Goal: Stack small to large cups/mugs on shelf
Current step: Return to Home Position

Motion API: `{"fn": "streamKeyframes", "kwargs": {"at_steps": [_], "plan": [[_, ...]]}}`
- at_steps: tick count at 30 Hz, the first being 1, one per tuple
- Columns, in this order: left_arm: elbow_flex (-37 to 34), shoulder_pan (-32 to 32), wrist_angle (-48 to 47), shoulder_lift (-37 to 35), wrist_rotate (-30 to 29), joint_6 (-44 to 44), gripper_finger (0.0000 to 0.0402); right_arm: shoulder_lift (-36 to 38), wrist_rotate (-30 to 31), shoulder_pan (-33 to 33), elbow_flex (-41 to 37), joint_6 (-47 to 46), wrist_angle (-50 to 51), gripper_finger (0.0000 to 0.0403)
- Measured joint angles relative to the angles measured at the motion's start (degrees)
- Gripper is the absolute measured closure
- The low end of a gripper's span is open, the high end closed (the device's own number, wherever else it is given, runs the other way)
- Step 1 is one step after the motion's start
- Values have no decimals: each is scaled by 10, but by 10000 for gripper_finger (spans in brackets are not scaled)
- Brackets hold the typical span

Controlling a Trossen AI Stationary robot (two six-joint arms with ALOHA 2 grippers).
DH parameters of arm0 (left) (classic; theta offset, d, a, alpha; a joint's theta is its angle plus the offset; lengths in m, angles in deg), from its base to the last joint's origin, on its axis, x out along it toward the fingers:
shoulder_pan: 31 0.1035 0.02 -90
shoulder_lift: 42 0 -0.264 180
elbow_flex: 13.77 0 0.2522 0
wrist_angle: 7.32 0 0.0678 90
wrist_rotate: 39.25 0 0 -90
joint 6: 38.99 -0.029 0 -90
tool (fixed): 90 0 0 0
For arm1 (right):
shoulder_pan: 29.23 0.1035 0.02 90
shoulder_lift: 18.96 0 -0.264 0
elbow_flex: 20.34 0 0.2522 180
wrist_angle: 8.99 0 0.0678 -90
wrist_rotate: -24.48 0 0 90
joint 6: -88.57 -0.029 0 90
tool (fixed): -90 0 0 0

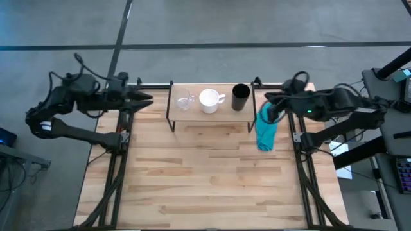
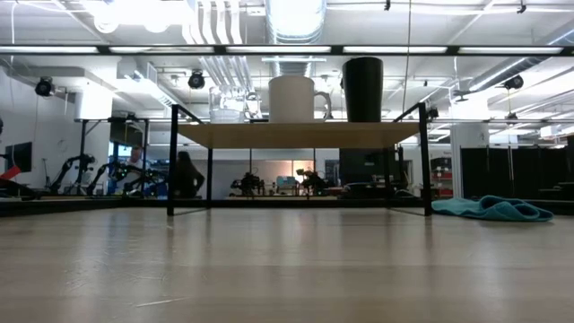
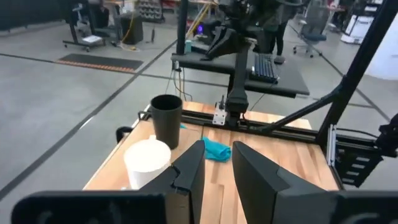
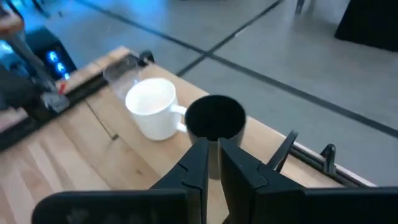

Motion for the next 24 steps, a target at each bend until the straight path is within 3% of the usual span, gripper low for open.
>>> {"fn": "streamKeyframes", "kwargs": {"at_steps": [8, 16, 24], "plan": [[-61, 0, -3, -106, -44, 43, 333, 127, 16, 46, -114, -24, -35, 371], [-160, 0, 27, -252, -69, 57, 333, 258, -19, 93, -293, 137, -284, 371], [-282, 0, 89, -398, -85, 75, 333, 380, -61, 96, -439, 165, -422, 371]]}}
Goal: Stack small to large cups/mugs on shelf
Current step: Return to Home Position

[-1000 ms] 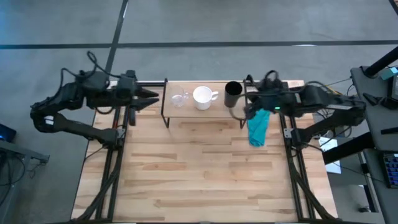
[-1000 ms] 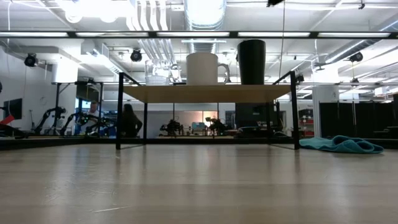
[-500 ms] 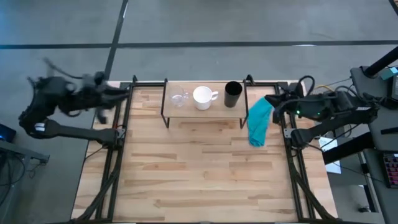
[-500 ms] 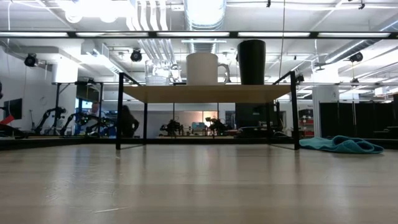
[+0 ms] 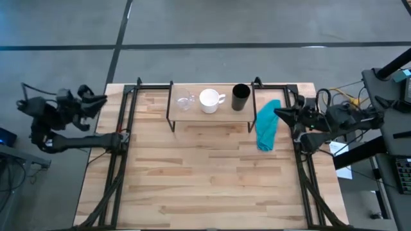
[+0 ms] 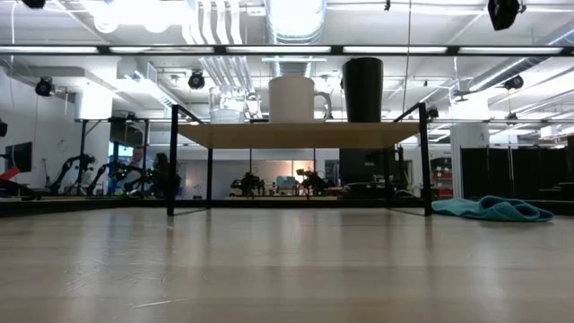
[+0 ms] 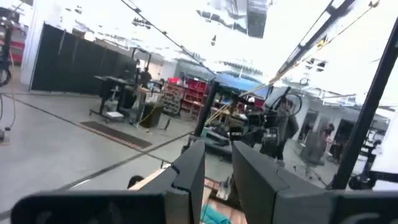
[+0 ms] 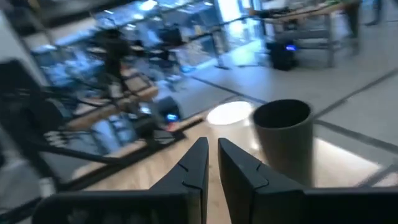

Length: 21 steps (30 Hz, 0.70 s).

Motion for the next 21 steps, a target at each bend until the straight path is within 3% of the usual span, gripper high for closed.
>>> {"fn": "streamKeyframes", "kwargs": {"at_steps": [7, 9, 11, 21], "plan": [[-102, 0, 11, -74, 4, 26, 333, 98, -107, 0, -116, 48, -156, 371], [-116, -1, -39, -74, 13, 29, 333, 122, -108, 0, -145, 47, -170, 371], [-122, 0, 2, -61, 24, 28, 333, 148, -108, 0, -172, 41, -170, 371], [-192, 0, 21, -75, 28, 57, 333, 232, -107, 0, -286, -7, -180, 371]]}}
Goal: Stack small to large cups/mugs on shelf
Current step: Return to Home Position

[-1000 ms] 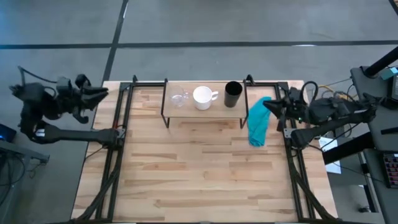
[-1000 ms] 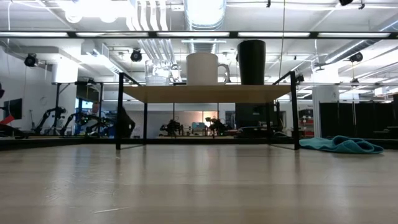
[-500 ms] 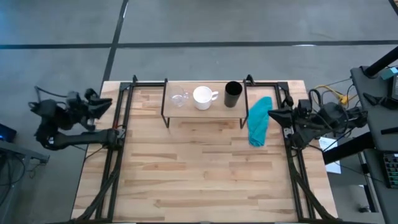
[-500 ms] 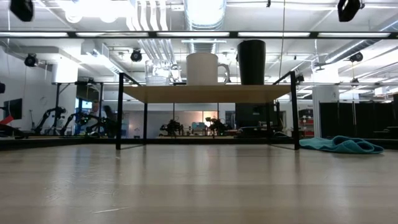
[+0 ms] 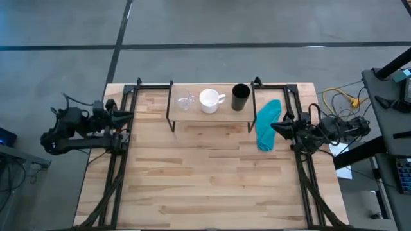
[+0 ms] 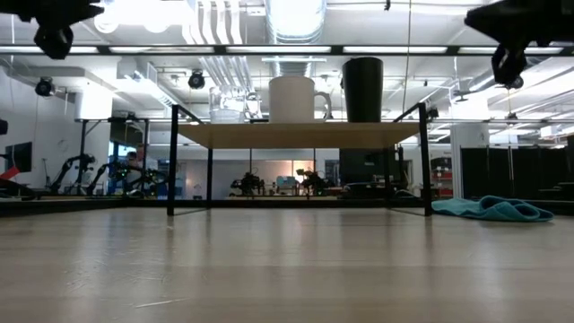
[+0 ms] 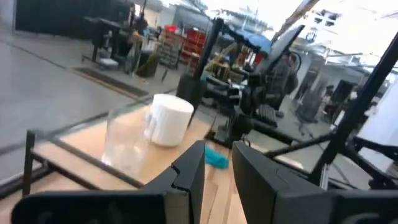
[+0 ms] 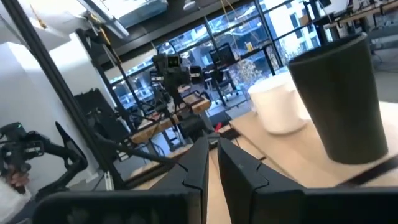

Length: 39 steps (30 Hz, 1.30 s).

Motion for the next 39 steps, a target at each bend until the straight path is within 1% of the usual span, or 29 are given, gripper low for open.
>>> {"fn": "streamKeyframes", "kwargs": {"at_steps": [4, 6, 8, 11, 14, 15, 17, 20, 22, 26, 32, 34, 39], "plan": [[-12, 0, 35, 6, -2, 1, 333, 22, 4, 0, -34, -10, -9, 371], [-29, 0, 37, 6, 0, 1, 333, 21, 3, 0, -49, -10, -18, 371], [-45, -1, 64, 5, -1, 1, 333, 19, 5, 0, -61, -12, -27, 371], [-75, 0, 79, 0, 0, 2, 333, 20, 10, -1, -81, -31, -31, 371], [-101, 0, 119, -1, 2, 2, 333, 21, 18, -1, -96, -55, -36, 371], [-111, 0, 130, 0, 8, 1, 333, 20, 19, -1, -101, -58, -40, 371], [-135, 0, 141, 1, 40, -1, 333, 19, 19, -1, -112, -59, -58, 371], [-175, -1, 181, 0, 84, 1, 333, 21, 19, -1, -132, -52, -90, 371], [-203, 0, 201, -1, 104, 2, 333, 20, 19, -1, -136, -51, -91, 371], [-247, -1, 248, -1, 104, 2, 333, 19, 19, -1, -136, -55, -88, 371], [-297, 0, 275, -2, 103, 16, 333, 17, 19, -1, -136, -53, -74, 371], [-309, 0, 287, -1, 103, 16, 333, 13, 19, -1, -135, -33, -60, 371], [-351, 0, 354, -1, 97, 14, 333, -17, 18, -1, -135, 63, -58, 371]]}}
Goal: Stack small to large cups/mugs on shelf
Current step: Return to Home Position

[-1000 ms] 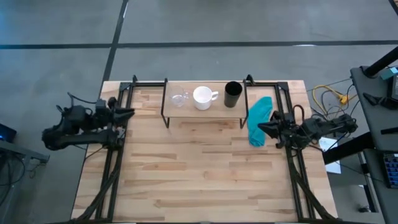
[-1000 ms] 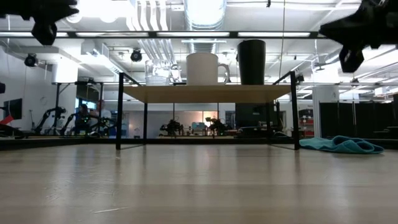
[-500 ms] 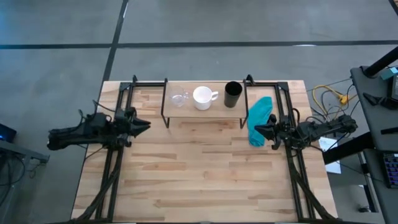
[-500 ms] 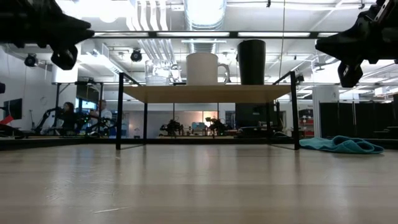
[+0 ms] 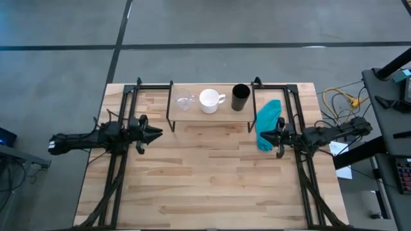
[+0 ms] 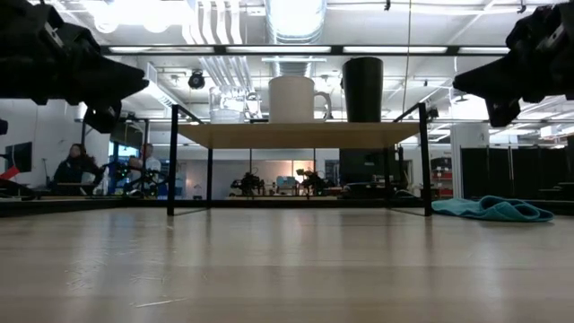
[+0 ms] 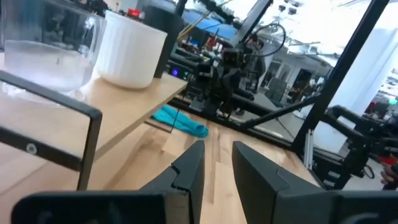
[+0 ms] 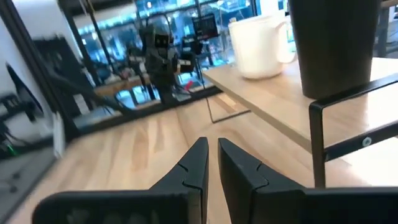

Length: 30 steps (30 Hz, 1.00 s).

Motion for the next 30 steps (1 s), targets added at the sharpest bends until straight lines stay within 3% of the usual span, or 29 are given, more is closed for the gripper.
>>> {"fn": "streamKeyframes", "kwargs": {"at_steps": [10, 17, 30], "plan": [[-2, 0, -1, 1, -27, -30, 333, -74, 0, 0, 0, 16, 0, 371], [-2, 0, 1, 2, -35, -32, 333, -121, 0, 0, 0, -47, 0, 371], [-3, 0, 0, 7, -35, -28, 333, -89, 1, 0, 0, 48, -65, 371]]}}
